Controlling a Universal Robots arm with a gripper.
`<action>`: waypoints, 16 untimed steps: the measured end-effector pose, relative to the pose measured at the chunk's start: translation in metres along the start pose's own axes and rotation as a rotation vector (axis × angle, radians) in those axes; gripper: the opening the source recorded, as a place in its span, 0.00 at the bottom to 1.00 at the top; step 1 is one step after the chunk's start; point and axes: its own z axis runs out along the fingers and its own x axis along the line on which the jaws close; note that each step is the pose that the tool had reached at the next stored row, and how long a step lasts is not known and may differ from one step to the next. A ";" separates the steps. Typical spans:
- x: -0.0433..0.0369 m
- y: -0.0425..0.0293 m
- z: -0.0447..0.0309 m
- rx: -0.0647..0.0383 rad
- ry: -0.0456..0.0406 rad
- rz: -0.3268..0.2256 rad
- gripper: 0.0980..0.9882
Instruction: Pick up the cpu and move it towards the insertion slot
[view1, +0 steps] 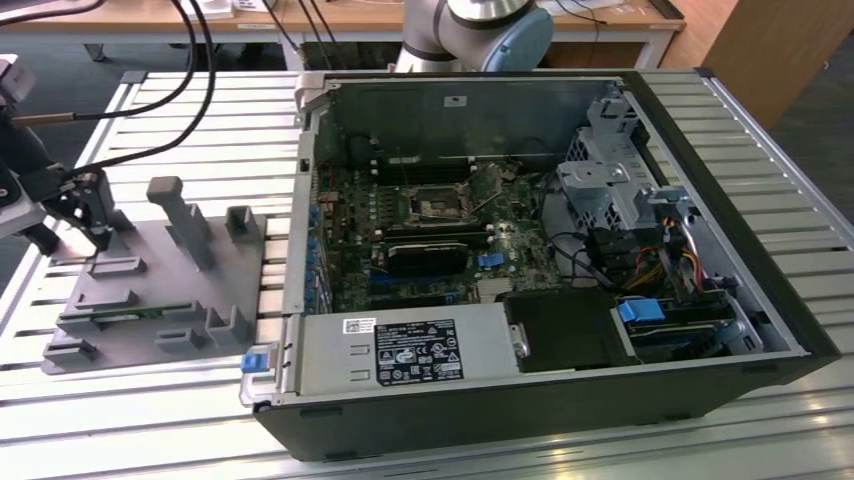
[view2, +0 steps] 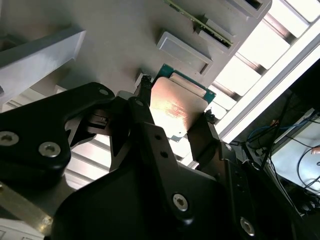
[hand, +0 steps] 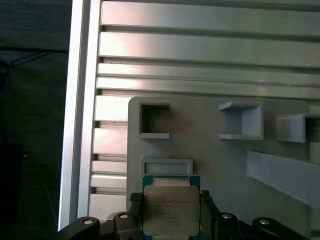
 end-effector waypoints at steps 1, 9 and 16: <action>0.0000 0.0000 -0.0003 0.000 0.0000 0.000 0.50; 0.0000 0.0001 -0.0024 0.000 0.0001 0.000 0.50; 0.0000 0.0002 -0.0043 0.000 0.0000 0.000 0.50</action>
